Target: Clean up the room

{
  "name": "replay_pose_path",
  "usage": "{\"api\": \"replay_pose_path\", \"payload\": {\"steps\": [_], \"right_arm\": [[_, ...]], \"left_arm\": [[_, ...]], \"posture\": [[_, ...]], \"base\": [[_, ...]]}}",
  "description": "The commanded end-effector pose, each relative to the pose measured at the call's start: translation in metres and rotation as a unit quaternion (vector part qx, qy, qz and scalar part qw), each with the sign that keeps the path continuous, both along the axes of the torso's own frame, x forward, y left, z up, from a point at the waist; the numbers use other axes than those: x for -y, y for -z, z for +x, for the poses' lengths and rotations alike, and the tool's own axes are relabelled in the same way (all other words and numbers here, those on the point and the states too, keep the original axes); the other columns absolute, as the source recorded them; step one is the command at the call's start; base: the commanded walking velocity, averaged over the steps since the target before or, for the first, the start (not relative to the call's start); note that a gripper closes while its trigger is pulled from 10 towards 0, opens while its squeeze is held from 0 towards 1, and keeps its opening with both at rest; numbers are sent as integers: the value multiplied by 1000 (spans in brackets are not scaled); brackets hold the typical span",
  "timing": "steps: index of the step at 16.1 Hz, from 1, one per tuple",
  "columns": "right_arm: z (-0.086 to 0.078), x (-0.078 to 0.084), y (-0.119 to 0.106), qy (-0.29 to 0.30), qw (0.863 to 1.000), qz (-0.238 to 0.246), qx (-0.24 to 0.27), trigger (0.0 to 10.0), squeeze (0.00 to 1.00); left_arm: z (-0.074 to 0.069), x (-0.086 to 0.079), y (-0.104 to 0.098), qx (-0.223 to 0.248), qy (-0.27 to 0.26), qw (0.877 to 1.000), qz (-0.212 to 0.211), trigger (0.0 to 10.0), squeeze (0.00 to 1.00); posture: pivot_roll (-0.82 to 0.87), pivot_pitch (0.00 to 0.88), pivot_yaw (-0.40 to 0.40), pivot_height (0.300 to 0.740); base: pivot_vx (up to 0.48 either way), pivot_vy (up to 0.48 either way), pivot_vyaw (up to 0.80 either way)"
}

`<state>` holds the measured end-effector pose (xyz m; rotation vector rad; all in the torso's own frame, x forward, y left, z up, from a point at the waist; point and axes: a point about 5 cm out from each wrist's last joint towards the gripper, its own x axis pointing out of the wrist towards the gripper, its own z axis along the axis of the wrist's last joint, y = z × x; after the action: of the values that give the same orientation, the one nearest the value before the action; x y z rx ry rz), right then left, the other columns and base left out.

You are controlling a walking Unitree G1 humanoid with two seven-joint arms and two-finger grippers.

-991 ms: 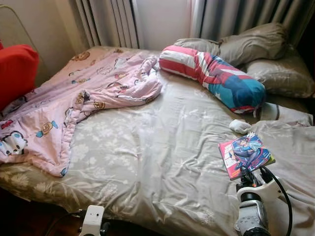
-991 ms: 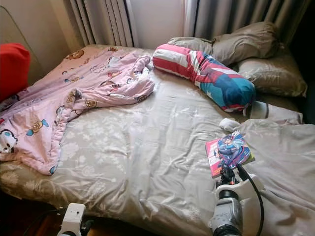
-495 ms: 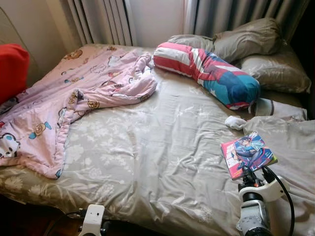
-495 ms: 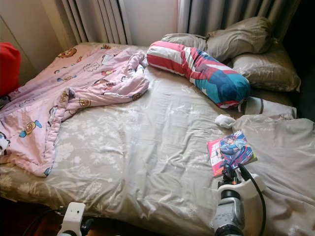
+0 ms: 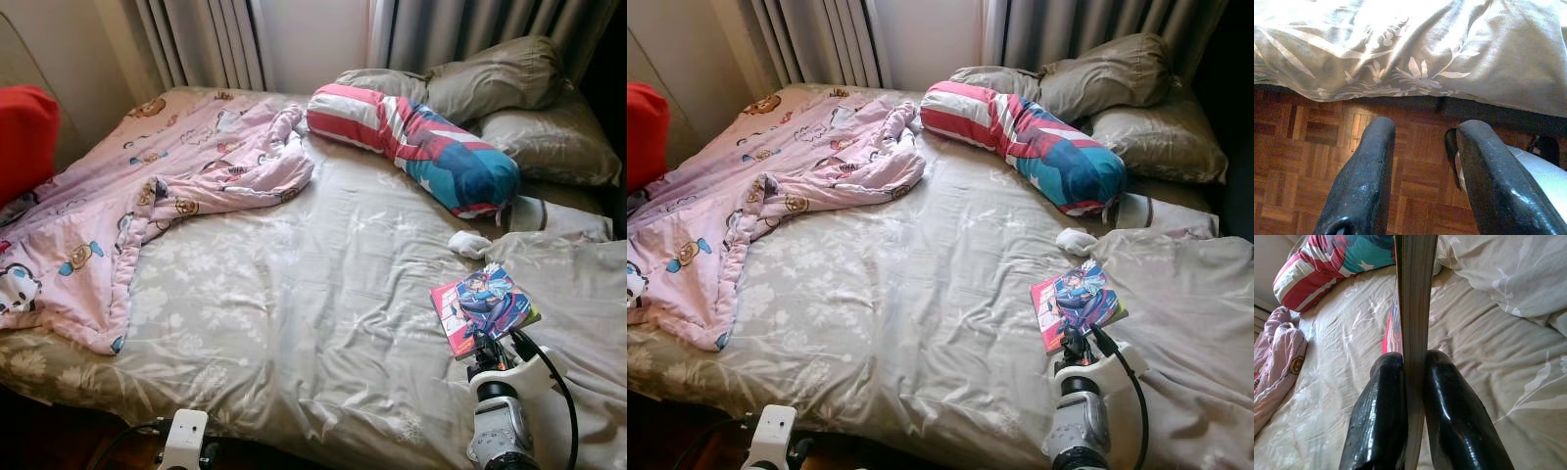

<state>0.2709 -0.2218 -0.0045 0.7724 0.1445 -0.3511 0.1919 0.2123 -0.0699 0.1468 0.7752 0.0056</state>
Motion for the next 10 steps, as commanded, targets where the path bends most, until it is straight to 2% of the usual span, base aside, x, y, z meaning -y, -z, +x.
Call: {"api": "replay_pose_path", "payload": {"steps": [1, 3, 10], "right_arm": [[1, 1, -1, -3, 1000, -7, 2, 10000, 0], [-1, 2, -2, 10, 1000, -6, 16, 10000, 0], [-1, 2, -2, 11, 1000, -1, 19, 10000, 0]], "left_arm": [[-5, -1, 3, -10, -7, 1000, 0, 10000, 0], [-6, -2, 3, -11, -9, 1000, 1, 10000, 0], [-7, -4, 3, -12, -11, 1000, 3, 10000, 0]], "posture": [[94, 90, 11, 656], [95, 90, 11, 636], [97, 91, 12, 636]], "base": [[0, 0, 0], [0, 0, 0], [0, 0, 0]]}}
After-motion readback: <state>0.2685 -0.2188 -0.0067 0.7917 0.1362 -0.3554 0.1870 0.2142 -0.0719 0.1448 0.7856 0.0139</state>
